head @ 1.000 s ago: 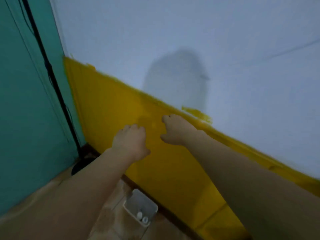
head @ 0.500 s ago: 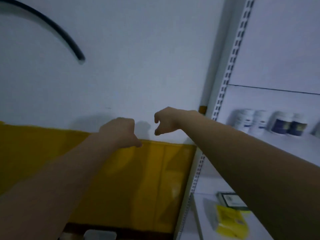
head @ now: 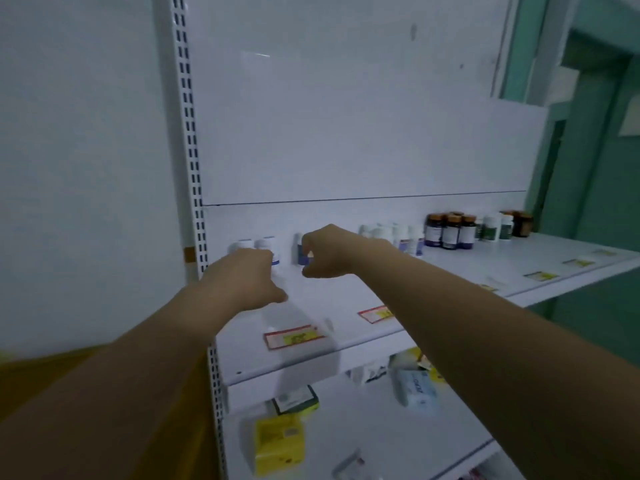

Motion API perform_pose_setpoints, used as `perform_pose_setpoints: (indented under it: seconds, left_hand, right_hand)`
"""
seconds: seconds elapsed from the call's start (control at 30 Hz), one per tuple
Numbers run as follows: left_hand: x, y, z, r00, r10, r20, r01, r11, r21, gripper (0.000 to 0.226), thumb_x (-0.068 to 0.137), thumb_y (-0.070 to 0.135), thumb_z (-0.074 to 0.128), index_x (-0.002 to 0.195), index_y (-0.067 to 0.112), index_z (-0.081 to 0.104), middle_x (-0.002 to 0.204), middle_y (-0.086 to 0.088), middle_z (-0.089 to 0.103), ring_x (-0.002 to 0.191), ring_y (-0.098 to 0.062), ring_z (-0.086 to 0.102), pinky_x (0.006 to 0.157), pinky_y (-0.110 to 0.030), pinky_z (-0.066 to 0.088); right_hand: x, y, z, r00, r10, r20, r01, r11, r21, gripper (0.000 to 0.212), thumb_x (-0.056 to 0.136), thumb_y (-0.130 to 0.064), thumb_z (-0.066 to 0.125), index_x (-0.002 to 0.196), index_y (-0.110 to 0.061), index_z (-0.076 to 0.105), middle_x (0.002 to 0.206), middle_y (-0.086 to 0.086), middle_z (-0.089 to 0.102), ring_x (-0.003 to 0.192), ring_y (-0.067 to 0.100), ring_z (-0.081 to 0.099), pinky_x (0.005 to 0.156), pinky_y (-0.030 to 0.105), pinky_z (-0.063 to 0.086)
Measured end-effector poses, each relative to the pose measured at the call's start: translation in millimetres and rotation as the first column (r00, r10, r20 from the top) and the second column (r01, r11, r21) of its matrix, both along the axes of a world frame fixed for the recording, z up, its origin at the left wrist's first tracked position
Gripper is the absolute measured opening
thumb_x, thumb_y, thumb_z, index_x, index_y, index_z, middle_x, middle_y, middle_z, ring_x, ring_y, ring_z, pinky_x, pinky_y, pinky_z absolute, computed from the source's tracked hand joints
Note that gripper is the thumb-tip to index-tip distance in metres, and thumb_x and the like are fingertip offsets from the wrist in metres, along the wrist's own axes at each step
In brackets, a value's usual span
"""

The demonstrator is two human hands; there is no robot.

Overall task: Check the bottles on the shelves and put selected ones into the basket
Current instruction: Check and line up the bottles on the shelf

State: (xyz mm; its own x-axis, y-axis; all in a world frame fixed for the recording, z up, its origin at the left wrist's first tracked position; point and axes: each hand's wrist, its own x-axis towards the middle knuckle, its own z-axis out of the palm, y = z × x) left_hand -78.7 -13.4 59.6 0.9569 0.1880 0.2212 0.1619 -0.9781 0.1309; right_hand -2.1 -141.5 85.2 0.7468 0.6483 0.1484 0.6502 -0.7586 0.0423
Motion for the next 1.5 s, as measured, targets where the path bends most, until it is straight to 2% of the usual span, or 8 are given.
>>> perform_pose_setpoints:
  seconds: [0.07,0.23,0.37,0.57,1.2,1.3,1.43,1.5]
  left_hand:
    - [18.7,-38.7,-2.3,1.0,-0.016,0.015,0.016,1.0,-0.013,0.055,0.082,0.045,0.066,0.126,0.017,0.05,0.122,-0.004,0.057,0.102,-0.018,0.054,0.074,-0.026,0.04]
    - [62.5,-106.7,-9.0,0.995,0.007,0.102,-0.002,0.999,-0.046,0.052,0.08,0.045,0.067,0.124,0.021,0.052,0.118,-0.004,0.06,0.099,-0.02,0.057,0.077,-0.027,0.044]
    - [84.9,-128.5,-15.2,0.992,0.093,0.086,-0.091,0.995,-0.032,0.056,0.082,0.047,0.065,0.127,0.019,0.048,0.119,-0.005,0.057,0.103,-0.021,0.055,0.078,-0.028,0.045]
    - [111.5,-112.6,-23.7,0.971,0.238,0.027,-0.238,0.971,0.009,0.061,0.084,0.051,0.061,0.13,0.014,0.045,0.127,-0.006,0.052,0.113,-0.022,0.052,0.082,-0.029,0.044]
    - [210.3,-76.3,-62.5,0.912,0.399,-0.099,-0.392,0.917,0.079,0.067,0.086,0.065,0.046,0.13,0.015,0.044,0.13,-0.008,0.046,0.12,-0.025,0.045,0.096,-0.036,0.044]
    - [220.5,-73.3,-75.7,0.9,0.419,-0.121,-0.413,0.908,0.071,0.075,0.086,0.069,0.037,0.137,0.013,0.036,0.141,-0.009,0.038,0.131,-0.028,0.035,0.106,-0.043,0.035]
    - [226.9,-74.9,-92.0,0.872,0.405,-0.275,-0.419,0.908,0.009,0.085,0.088,0.071,0.018,0.151,0.018,-0.001,0.159,-0.004,-0.005,0.146,-0.024,-0.003,0.118,-0.048,0.003]
    - [227.8,-74.6,-95.8,0.857,0.399,-0.325,-0.425,0.905,-0.008,0.083,0.089,0.07,0.011,0.151,0.019,-0.005,0.159,-0.002,-0.011,0.146,-0.021,-0.009,0.118,-0.047,-0.003]
  right_hand:
    - [17.1,-43.5,-2.7,1.0,-0.023,0.015,0.023,1.0,0.019,0.034,0.089,-0.024,0.054,0.118,-0.006,0.055,0.109,0.011,0.059,0.098,0.026,0.054,0.068,0.026,0.042]
    - [69.2,-122.3,-10.7,1.0,-0.028,-0.002,0.028,0.998,0.05,0.045,0.091,-0.028,0.056,0.131,-0.009,0.047,0.126,0.012,0.054,0.111,0.027,0.054,0.091,0.035,0.048]
    - [108.9,-142.8,-16.9,1.0,0.017,-0.026,-0.016,0.998,0.055,0.046,0.091,-0.031,0.055,0.131,-0.01,0.046,0.127,0.012,0.054,0.111,0.027,0.053,0.094,0.038,0.048]
    - [151.0,-121.7,-33.2,0.989,0.139,-0.05,-0.135,0.988,0.071,0.054,0.091,-0.034,0.056,0.139,-0.014,0.04,0.134,0.011,0.05,0.119,0.026,0.049,0.097,0.036,0.045]
    - [280.0,-38.3,-28.2,0.965,0.262,-0.029,-0.259,0.962,0.085,0.046,0.093,-0.027,0.052,0.134,-0.009,0.042,0.13,0.015,0.049,0.117,0.029,0.049,0.096,0.038,0.044]
    - [294.2,-24.5,-27.5,0.956,0.291,-0.041,-0.285,0.953,0.102,0.047,0.096,-0.028,0.047,0.138,-0.009,0.039,0.134,0.015,0.046,0.121,0.03,0.046,0.098,0.039,0.043]
    - [303.0,-8.1,-36.7,0.944,0.322,-0.073,-0.311,0.941,0.133,0.045,0.1,-0.034,0.038,0.138,-0.01,0.039,0.134,0.016,0.043,0.12,0.031,0.047,0.098,0.039,0.042]
    - [302.5,-2.5,-44.7,0.94,0.33,-0.091,-0.314,0.937,0.15,0.043,0.1,-0.035,0.038,0.135,-0.008,0.041,0.131,0.017,0.043,0.116,0.032,0.048,0.093,0.038,0.042]
